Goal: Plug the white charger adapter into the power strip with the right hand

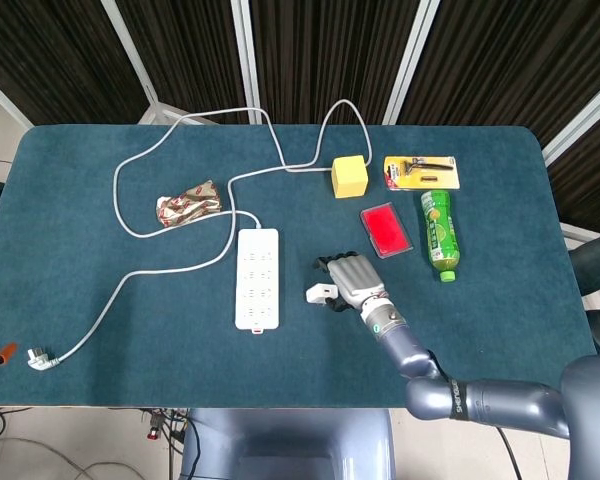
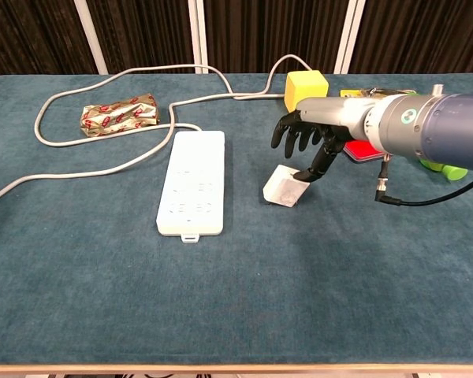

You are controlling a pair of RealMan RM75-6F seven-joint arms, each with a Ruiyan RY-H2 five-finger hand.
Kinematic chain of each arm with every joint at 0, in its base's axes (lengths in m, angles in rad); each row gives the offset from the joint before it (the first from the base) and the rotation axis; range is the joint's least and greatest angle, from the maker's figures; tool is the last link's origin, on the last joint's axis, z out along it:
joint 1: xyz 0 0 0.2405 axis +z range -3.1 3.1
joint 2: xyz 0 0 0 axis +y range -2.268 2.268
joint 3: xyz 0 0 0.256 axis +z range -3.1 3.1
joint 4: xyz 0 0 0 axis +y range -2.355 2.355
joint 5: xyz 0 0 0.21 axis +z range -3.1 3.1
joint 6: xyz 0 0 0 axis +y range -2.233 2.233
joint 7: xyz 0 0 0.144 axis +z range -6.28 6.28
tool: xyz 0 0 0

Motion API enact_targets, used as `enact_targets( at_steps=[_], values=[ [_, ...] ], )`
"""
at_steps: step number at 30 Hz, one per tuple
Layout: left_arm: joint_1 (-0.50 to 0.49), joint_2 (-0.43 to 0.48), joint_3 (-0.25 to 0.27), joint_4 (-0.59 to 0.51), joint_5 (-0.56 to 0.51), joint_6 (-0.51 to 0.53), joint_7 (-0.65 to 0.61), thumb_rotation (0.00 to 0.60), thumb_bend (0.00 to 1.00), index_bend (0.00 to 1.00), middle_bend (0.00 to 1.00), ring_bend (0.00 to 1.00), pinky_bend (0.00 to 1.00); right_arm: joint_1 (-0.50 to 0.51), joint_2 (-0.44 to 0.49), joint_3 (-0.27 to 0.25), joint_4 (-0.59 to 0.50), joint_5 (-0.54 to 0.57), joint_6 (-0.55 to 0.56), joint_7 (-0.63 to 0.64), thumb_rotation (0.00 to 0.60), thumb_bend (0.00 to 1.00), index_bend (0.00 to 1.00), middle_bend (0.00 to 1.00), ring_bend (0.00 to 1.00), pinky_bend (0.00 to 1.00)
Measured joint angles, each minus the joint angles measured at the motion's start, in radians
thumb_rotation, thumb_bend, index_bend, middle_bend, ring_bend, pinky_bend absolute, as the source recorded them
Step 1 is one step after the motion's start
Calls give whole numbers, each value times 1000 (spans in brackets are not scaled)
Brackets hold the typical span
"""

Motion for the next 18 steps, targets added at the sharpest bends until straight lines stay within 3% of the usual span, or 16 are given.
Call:
enact_targets(
  at_steps=[18],
  values=[
    [-2, 0, -2, -1, -7, -4, 3, 600, 84, 189, 0, 0, 0, 16, -55, -18, 4, 83, 45, -41, 600, 404, 278, 347, 324, 206]
  ],
)
